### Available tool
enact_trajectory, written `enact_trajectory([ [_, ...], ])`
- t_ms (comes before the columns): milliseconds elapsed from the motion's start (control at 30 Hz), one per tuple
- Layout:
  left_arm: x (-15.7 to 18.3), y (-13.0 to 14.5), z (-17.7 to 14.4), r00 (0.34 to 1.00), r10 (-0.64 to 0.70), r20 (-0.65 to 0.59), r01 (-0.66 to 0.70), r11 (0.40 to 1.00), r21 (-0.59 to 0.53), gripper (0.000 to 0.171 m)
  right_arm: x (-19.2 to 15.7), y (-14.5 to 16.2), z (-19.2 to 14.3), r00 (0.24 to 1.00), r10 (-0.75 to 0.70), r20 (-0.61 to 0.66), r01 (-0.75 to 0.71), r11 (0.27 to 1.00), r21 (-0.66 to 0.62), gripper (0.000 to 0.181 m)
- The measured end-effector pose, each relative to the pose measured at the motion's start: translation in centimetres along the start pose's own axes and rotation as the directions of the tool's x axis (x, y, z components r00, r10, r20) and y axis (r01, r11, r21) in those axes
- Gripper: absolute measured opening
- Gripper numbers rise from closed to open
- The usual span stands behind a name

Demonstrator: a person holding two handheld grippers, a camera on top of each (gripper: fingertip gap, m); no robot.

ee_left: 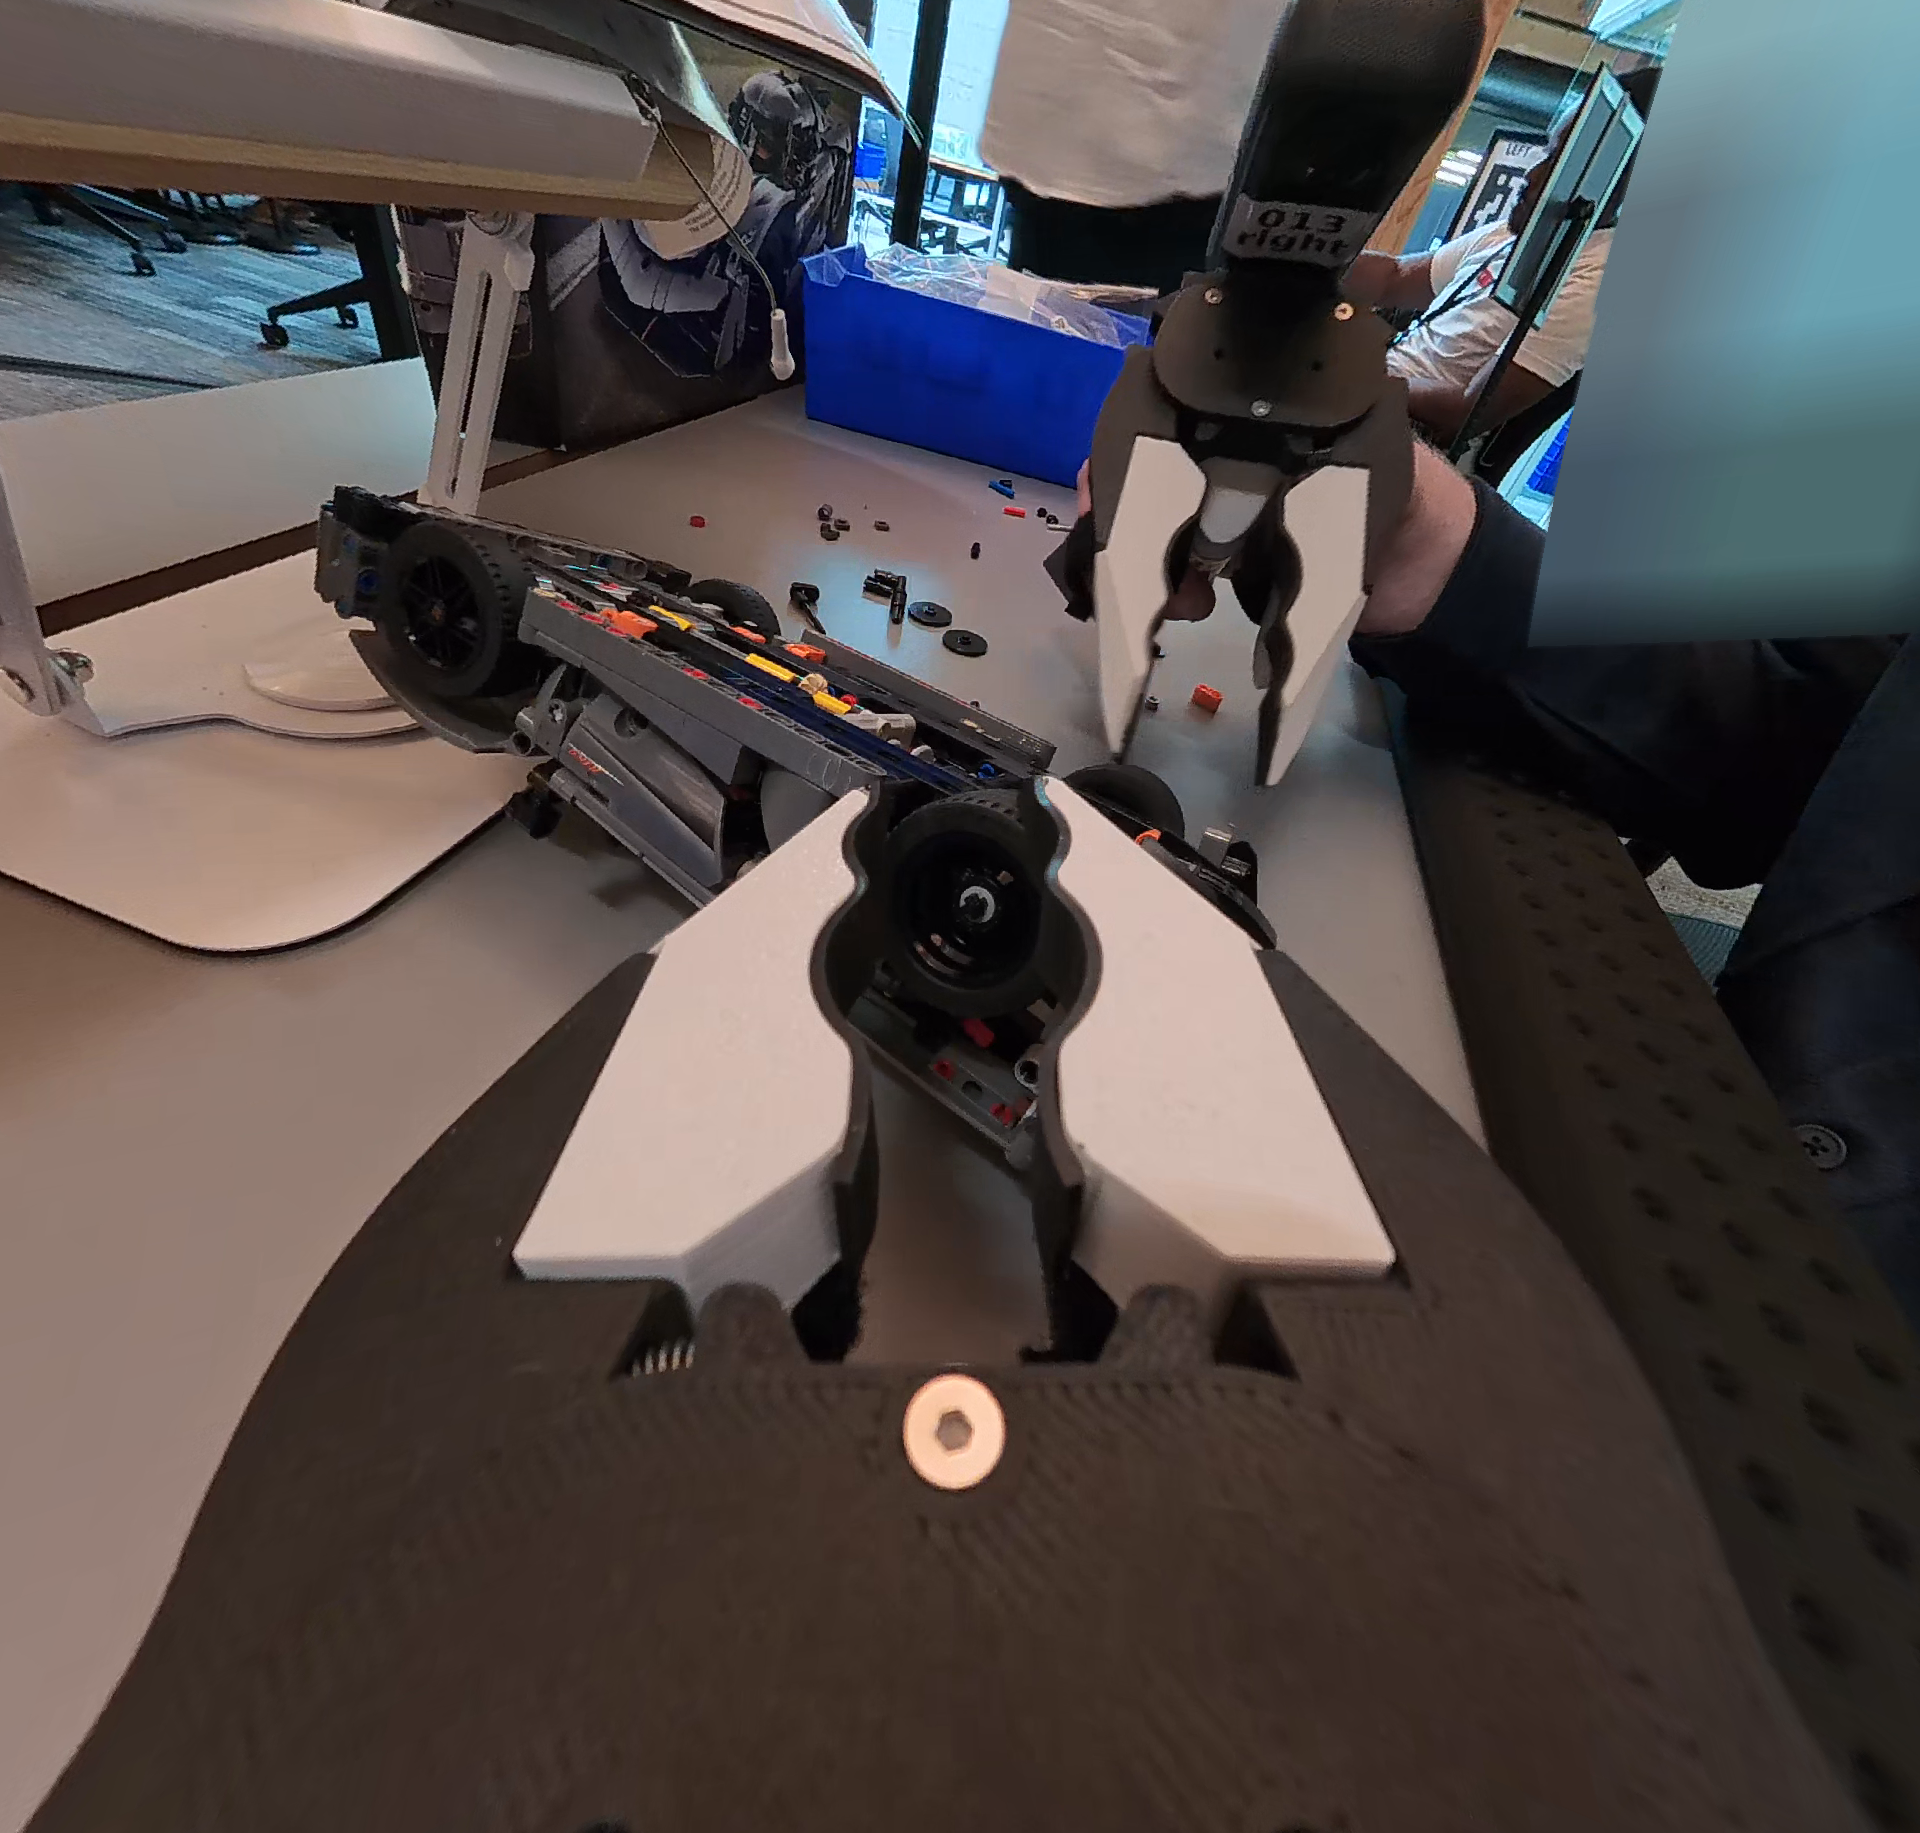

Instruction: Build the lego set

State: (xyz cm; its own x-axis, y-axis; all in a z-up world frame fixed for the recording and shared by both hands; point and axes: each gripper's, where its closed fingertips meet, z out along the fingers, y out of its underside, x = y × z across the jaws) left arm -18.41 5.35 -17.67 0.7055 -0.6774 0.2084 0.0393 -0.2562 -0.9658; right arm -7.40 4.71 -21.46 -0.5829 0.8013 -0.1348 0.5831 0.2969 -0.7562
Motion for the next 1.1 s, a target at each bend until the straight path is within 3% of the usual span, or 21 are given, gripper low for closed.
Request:
enact_trajectory([
  [467, 0.0, -0.1, -0.1, 1.000, -0.007, -0.008, 0.007, 1.000, 0.007, 0.028, 1.1, -0.3, -0.8, 0.998, 0.011, -0.059, -0.009, 1.000, 0.029, 0.037],
  [800, -0.5, -0.7, -1.0, 1.000, -0.006, 0.018, 0.005, 0.999, 0.050, 0.033, 2.0, -2.4, -2.8, 0.984, 0.023, -0.178, 0.002, 0.990, 0.142, 0.037],
  [900, -0.7, 0.0, -1.1, 1.000, -0.009, 0.026, 0.008, 1.000, 0.015, 0.042, 3.5, -1.5, -3.6, 0.959, 0.075, -0.273, -0.035, 0.989, 0.147, 0.043],
  [1100, -0.5, 0.5, -0.8, 1.000, -0.008, 0.012, 0.008, 1.000, -0.001, 0.045, 4.5, 0.0, -2.4, 0.950, 0.131, -0.285, -0.092, 0.985, 0.146, 0.060],
])
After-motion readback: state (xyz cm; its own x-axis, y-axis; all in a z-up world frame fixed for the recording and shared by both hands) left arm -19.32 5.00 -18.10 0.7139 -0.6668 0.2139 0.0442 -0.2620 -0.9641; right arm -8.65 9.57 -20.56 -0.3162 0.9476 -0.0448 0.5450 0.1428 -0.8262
